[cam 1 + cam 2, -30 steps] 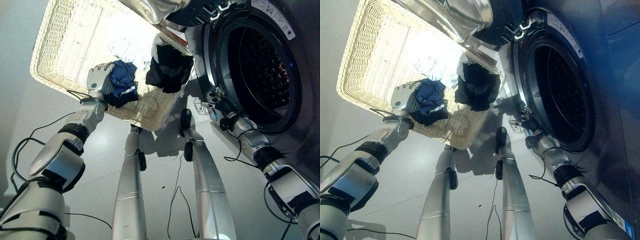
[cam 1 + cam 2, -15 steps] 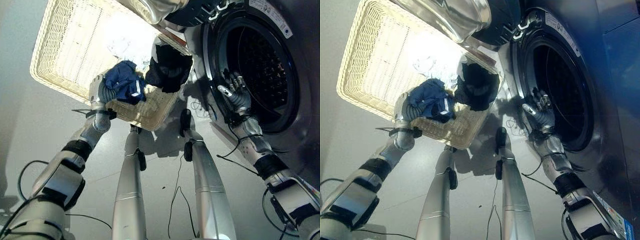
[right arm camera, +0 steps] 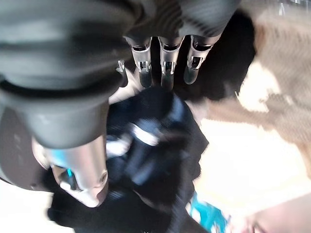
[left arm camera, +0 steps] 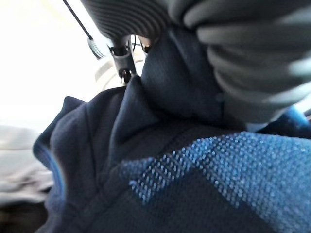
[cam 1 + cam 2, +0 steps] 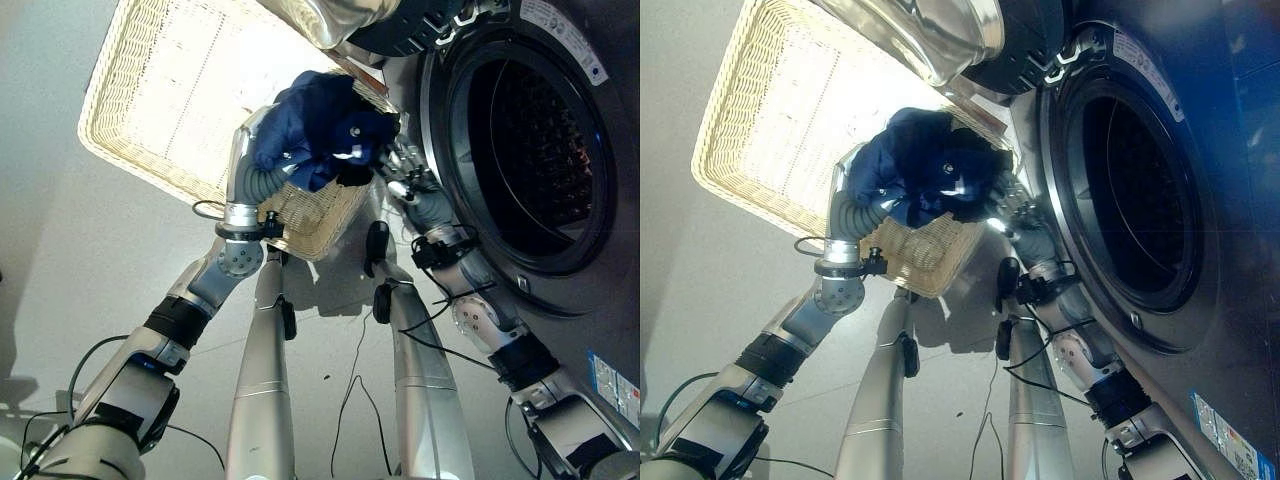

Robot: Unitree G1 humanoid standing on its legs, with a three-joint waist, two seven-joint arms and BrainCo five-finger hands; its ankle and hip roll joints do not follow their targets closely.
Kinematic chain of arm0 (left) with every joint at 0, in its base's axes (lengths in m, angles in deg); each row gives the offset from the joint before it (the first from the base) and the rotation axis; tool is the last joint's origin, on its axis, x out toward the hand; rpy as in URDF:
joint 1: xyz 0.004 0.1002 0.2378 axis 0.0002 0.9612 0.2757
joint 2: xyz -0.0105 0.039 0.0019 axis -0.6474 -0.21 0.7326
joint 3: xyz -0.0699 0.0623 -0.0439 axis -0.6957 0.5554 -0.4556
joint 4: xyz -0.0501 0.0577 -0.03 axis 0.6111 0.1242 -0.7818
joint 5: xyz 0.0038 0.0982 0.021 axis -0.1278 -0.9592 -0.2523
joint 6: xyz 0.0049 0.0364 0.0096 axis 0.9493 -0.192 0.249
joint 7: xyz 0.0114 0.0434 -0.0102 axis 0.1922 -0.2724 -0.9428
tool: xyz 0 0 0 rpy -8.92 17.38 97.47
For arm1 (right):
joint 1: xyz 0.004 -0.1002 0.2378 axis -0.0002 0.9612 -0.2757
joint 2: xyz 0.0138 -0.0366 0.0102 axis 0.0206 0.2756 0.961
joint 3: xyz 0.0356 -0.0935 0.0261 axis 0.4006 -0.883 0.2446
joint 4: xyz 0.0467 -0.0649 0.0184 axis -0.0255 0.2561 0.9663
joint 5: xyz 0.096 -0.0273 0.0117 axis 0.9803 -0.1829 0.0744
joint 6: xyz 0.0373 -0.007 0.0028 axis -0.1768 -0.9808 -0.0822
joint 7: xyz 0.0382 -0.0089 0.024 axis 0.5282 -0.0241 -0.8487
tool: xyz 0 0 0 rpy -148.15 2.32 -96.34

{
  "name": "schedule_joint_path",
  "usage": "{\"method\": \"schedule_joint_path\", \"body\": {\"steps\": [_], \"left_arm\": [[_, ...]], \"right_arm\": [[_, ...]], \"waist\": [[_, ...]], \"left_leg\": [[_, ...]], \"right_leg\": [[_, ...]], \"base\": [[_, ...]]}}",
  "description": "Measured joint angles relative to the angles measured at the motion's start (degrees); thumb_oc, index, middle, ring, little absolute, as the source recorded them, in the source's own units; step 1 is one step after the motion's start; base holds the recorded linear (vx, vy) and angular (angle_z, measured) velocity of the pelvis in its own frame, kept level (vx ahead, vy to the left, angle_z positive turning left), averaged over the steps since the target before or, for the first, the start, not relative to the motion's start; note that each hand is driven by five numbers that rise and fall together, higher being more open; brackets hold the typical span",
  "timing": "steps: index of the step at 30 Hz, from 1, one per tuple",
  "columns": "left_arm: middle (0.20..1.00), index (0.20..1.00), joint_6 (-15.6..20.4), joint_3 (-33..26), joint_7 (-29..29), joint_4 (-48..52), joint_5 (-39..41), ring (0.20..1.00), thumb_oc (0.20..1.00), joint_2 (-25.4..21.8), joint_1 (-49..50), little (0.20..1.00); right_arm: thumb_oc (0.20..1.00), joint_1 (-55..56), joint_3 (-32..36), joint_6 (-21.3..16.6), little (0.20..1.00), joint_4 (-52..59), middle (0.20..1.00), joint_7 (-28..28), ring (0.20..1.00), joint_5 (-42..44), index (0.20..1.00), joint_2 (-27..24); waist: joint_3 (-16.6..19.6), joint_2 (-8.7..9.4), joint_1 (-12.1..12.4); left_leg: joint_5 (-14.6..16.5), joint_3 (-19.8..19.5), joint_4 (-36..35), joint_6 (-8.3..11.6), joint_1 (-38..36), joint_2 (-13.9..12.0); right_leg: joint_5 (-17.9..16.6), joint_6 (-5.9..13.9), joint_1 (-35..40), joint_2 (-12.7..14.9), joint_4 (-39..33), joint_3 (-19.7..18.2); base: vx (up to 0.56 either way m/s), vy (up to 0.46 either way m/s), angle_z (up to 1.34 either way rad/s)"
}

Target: Put the clothes into the washing machine.

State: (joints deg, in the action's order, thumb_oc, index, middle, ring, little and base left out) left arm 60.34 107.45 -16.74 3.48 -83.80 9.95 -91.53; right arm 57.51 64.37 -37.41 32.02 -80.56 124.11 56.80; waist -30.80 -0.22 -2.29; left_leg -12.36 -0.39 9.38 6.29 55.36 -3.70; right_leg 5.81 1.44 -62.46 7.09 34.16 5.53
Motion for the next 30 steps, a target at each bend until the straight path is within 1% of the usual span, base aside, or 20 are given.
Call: {"method": "schedule_joint_path", "body": {"steps": [3,9,10,14,18,21,22,23,24,27,30], "left_arm": [[0.2,0.2,0.3,0.0,2.8,1.0,0.1,0.2,0.2,0.0,-0.3,0.2],[0.2,0.2,0.5,1.2,7.1,1.3,0.7,0.2,0.2,0.2,-0.3,0.2],[0.2,0.2,0.5,1.6,8.7,1.9,1.6,0.2,0.2,0.4,-0.3,0.2],[0.2,0.2,0.4,2.8,11.5,4.2,2.8,0.2,0.2,0.7,-0.3,0.2],[0.2,0.2,-0.3,3.6,13.7,4.9,3.6,0.2,0.2,1.0,-1.1,0.2],[0.2,0.2,-0.9,4.3,14.8,4.9,4.6,0.2,0.2,1.0,-2.3,0.2],[0.2,0.2,-1.4,4.6,15.1,5.0,4.6,0.2,0.2,1.0,-2.6,0.2],[0.2,0.2,-1.4,4.5,15.3,5.0,4.7,0.2,0.2,0.9,-2.5,0.2],[0.2,0.2,-1.5,4.5,15.4,5.0,4.9,0.2,0.2,0.9,-2.5,0.2],[0.2,0.2,-1.7,4.4,15.8,5.0,5.3,0.2,0.2,0.7,-2.7,0.2],[0.2,0.2,-1.7,4.5,16.3,6.1,5.7,0.2,0.2,0.4,-2.8,0.2]], "right_arm": [[1.0,-1.4,-1.2,2.5,1.0,0.4,1.0,1.0,1.0,0.6,1.0,0.1],[1.0,-2.6,-3.0,4.7,1.0,0.6,1.0,1.1,1.0,2.9,1.0,0.1],[1.0,-3.1,-3.2,4.8,1.0,0.7,1.0,1.1,1.0,3.3,1.0,0.1],[1.0,-3.6,-4.0,4.7,1.0,1.5,1.0,1.1,1.0,3.9,1.0,0.2],[1.0,-4.0,-4.0,3.2,1.0,2.9,1.0,1.1,1.0,5.2,1.0,0.2],[1.0,-3.9,-4.0,1.4,1.0,2.9,1.0,1.1,1.0,6.7,1.0,0.2],[0.928,-4.1,-3.9,1.2,0.928,2.9,0.928,1.1,0.928,7.2,0.928,0.2],[0.545,-4.2,-3.9,1.0,0.545,2.9,0.545,1.1,0.545,7.4,0.545,0.2],[0.2,-4.5,-3.9,0.2,0.2,2.9,0.2,1.3,0.2,8.3,0.2,0.2],[0.2,-4.5,-3.7,-1.5,0.2,2.9,0.2,2.2,0.2,9.6,0.2,0.4],[0.2,-4.3,-2.9,-2.0,0.2,2.9,0.2,2.1,0.2,10.5,0.2,0.4]], "waist": [[0.0,0.0,0.2],[0.0,0.0,0.3],[0.0,0.0,0.4],[0.0,-0.01,0.4],[0.0,-0.01,0.6],[0.0,-0.02,1.4],[0.0,-0.02,1.7],[0.0,-0.02,1.8],[0.0,-0.02,1.8],[0.0,-0.02,1.8],[0.0,-0.02,1.9]], "left_leg": [[0.0,-0.2,0.0,-0.02,0.0,0.2],[0.0,-0.5,0.0,-0.05,-0.1,0.6],[-0.1,-0.5,0.0,-0.06,-0.1,0.7],[-0.1,-0.5,0.0,-0.08,-0.1,0.7],[-0.1,-0.5,0.0,-0.1,-0.1,0.8],[-0.1,-0.5,0.0,-0.11,-0.1,0.8],[-0.1,-0.5,0.0,-0.11,-0.2,0.8],[-0.1,-0.5,0.0,-0.12,-0.2,0.8],[-0.1,-0.5,0.1,-0.17,-0.2,0.9],[-0.2,-0.6,0.1,-0.25,-0.2,1.1],[-0.2,-0.6,0.1,-0.25,-0.2,1.1]], "right_leg": [[0.1,0.05,0.1,0.2,0.1,0.2],[0.6,0.13,0.1,0.6,0.7,0.3],[0.6,0.14,0.1,0.7,0.8,0.3],[0.6,0.15,0.1,0.7,0.8,0.3],[0.6,0.14,0.1,0.8,0.9,0.3],[0.6,0.13,0.1,0.8,0.9,0.3],[0.6,0.14,0.1,0.8,1.0,0.3],[0.6,0.11,0.1,0.9,1.1,0.4],[0.6,0.08,0.1,1.1,1.2,0.4],[0.7,0.28,0.1,1.2,1.3,0.4],[0.8,0.32,0.1,1.3,1.5,0.4]], "base": [[0.01,-0.019,0.04],[0.01,-0.004,0.04],[0.0,0.0,0.0],[0.0,-0.009,0.0],[0.0,0.0,0.0],[0.0,0.0,0.0],[0.0,0.0,0.0],[0.01,0.008,0.03],[0.01,0.002,0.04],[0.0,-0.001,0.01],[0.0,0.0,0.0]]}}
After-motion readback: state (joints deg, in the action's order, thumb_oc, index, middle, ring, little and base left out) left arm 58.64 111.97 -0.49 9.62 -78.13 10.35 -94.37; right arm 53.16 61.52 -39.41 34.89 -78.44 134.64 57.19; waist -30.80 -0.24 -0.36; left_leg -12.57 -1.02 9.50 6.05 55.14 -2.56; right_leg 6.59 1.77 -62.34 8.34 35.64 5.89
